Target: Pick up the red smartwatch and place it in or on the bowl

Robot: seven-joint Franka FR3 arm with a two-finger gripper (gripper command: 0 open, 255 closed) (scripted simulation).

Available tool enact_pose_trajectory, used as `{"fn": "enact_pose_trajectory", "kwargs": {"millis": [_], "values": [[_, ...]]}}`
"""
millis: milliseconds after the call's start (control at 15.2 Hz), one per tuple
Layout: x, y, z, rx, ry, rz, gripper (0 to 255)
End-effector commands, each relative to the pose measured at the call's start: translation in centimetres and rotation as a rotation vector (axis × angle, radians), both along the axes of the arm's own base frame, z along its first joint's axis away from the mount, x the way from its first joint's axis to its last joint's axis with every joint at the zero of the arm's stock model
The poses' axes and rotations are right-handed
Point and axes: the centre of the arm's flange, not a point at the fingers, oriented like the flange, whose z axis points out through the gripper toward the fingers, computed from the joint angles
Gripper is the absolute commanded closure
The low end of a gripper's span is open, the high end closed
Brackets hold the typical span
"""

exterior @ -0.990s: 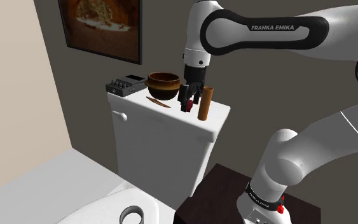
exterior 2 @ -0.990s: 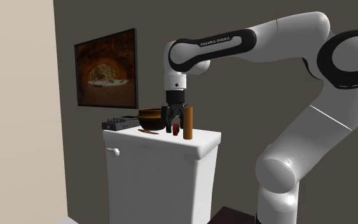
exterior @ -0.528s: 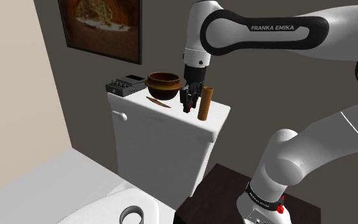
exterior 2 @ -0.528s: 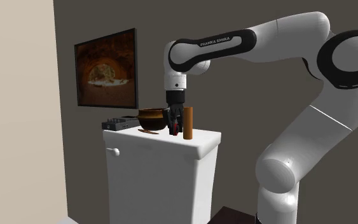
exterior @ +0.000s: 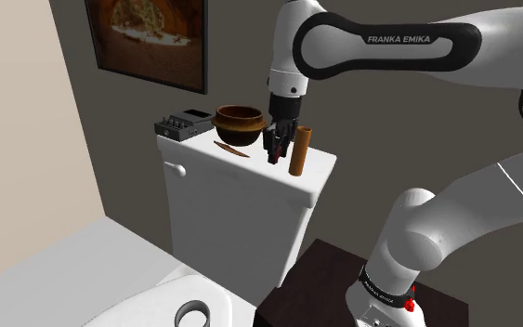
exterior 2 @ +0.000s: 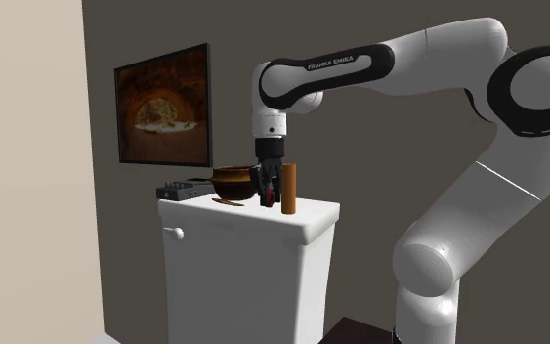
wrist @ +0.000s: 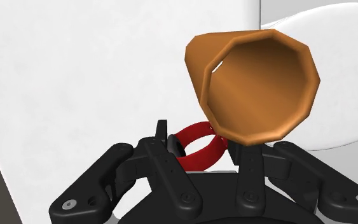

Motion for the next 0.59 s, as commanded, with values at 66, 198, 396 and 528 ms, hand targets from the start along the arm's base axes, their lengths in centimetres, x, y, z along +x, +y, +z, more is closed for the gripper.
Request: {"fn": "enact_pose_trajectory", "kwargs": {"millis": [66, 198, 396, 528], "values": [[0.0, 0.0, 1.3, 0.0, 0.0, 0.0, 255], [0.0, 0.0, 2.4, 0.0, 0.0, 0.0, 255], [0.0, 0.0, 4.0, 0.0, 0.0, 0.0, 255], [0.0, 0.0, 5.0, 0.0, 0.0, 0.0, 255]]}}
